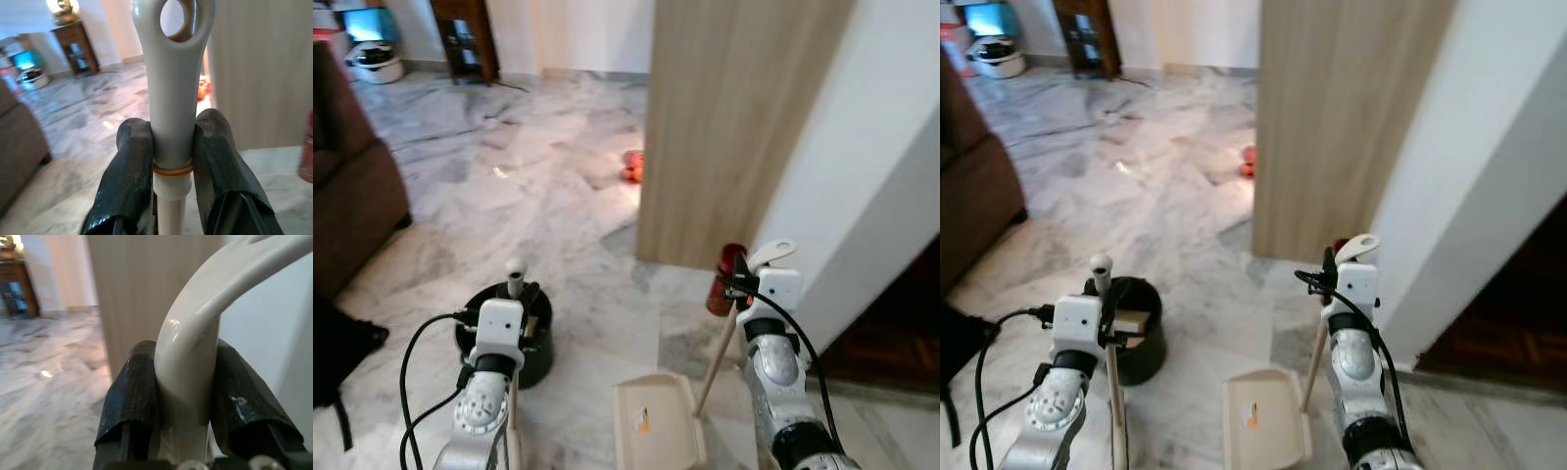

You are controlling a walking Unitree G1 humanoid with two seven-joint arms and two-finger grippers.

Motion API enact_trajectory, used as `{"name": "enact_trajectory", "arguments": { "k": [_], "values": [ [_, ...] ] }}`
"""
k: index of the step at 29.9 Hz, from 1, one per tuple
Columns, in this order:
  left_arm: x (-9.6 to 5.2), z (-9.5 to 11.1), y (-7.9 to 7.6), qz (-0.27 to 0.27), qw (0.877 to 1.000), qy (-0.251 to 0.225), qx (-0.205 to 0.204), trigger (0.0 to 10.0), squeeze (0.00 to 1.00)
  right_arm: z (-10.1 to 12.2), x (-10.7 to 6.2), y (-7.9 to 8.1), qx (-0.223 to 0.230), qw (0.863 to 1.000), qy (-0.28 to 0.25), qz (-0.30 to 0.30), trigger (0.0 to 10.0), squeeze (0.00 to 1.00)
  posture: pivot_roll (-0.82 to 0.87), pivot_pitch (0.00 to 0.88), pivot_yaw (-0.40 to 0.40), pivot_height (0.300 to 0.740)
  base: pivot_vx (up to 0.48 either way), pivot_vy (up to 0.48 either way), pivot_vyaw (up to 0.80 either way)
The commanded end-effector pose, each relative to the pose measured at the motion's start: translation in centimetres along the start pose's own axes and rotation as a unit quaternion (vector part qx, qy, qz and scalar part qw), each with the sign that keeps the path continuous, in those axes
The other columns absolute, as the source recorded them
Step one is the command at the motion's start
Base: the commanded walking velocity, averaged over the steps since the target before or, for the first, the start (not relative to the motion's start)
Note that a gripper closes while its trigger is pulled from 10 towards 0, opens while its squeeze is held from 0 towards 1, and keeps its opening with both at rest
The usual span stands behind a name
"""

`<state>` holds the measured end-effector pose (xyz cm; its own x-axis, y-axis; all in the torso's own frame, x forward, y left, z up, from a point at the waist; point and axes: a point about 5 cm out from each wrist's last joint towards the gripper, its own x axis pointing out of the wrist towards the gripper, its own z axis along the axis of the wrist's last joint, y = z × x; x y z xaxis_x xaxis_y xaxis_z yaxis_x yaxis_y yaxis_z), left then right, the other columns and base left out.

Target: Sweep floor

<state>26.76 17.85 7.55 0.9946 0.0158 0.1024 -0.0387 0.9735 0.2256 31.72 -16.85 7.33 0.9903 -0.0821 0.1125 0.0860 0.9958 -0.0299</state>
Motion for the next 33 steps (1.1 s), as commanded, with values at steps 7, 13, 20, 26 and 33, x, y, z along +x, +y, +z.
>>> {"name": "enact_trajectory", "arguments": {
  "k": [7, 13, 20, 26, 33],
  "values": [
    [0.25, 0.75, -0.46, -0.009, 1.0, -0.021, 0.01, 10.0, 0.0, 0.65, 0.33, -0.18, -0.002, 1.0, -0.016, -0.003, 10.0, 0.0, 0.12, 0.0, -0.008, 0.74, 0.0, -0.412, -0.8],
    [0.29, 0.79, -0.38, -0.007, 1.0, -0.021, 0.009, 10.0, 0.0, 0.62, 0.32, -0.16, 0.0, 1.0, -0.016, -0.005, 10.0, 0.0, 0.12, 0.0, -0.006, 0.74, 0.0, -0.291, -0.8],
    [0.37, 0.88, -0.35, -0.003, 1.0, -0.024, 0.007, 10.0, 0.0, 0.6, 0.33, -0.24, -0.002, 1.0, -0.015, -0.007, 10.0, 0.0, 0.12, 0.0, -0.009, 0.74, 0.0, 0.0, -0.8],
    [0.42, 0.91, -0.37, -0.002, 1.0, -0.024, 0.008, 10.0, 0.0, 0.69, 0.43, -0.37, -0.002, 1.0, -0.016, -0.008, 10.0, 0.0, 0.12, 0.0, -0.014, 0.74, 0.0, 0.0, -0.8],
    [0.43, 0.92, -0.41, 0.002, 1.0, -0.025, 0.006, 10.0, 0.0, 0.85, 0.54, -0.46, -0.005, 1.0, -0.018, -0.006, 10.0, 0.0, 0.11, 0.001, -0.02, 0.74, 0.0, -0.044, -0.8]
  ]
}}
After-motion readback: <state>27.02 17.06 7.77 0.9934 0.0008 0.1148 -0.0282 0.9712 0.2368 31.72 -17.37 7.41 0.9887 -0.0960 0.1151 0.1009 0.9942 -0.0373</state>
